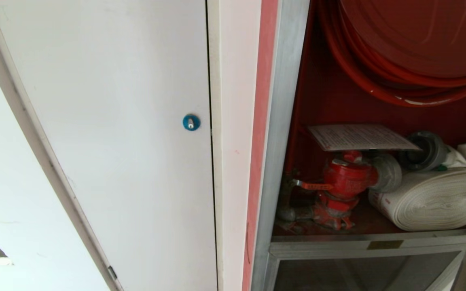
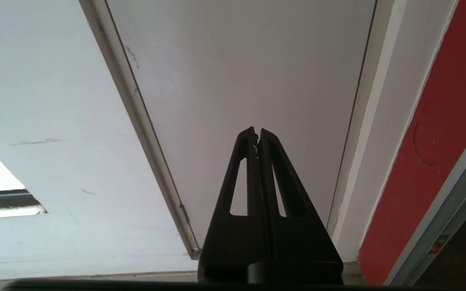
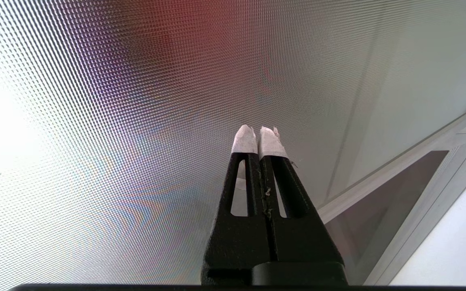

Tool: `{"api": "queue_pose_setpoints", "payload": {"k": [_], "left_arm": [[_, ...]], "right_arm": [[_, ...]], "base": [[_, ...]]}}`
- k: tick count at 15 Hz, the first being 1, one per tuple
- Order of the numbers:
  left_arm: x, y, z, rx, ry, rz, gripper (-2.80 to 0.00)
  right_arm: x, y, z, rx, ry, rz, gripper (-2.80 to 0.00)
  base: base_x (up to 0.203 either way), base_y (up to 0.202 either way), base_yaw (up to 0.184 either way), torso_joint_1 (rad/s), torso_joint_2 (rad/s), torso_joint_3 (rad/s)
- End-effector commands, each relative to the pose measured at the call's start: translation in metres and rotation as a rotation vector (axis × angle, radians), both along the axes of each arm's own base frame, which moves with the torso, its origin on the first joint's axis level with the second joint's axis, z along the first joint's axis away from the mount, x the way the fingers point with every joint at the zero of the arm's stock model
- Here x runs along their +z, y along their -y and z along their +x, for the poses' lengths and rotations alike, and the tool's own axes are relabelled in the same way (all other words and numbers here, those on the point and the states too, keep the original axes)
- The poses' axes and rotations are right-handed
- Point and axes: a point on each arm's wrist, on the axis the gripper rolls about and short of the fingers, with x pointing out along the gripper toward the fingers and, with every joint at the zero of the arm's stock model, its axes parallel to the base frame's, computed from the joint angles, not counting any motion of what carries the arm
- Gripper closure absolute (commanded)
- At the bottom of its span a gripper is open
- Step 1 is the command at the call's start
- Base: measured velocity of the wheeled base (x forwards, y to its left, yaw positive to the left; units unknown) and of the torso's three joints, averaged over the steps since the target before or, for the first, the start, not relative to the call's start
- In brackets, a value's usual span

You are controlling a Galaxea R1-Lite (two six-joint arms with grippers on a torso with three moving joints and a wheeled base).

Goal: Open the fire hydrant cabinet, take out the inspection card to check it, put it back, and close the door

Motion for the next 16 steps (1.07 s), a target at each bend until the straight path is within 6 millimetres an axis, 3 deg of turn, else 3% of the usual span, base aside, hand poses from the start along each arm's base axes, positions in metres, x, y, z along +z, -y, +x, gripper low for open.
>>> {"api": "queue_pose_setpoints", "payload": {"k": [1,16], "left_arm": [[-0.0031,0.0004,0.0010,-0.019,-0.011,-0.004,0.00],[-0.0029,0.0006,0.0010,-0.028,-0.010,-0.033,0.00]], "right_arm": [[-0.0008,0.0000,0.0003,0.000,-0.004,0.001,0.00],[-0.0008,0.0000,0.0003,0.000,-0.004,0.001,0.00]], "base": [[0.000,0.000,0.000,0.000,0.00,0.000],[0.000,0.000,0.000,0.000,0.00,0.000]]}}
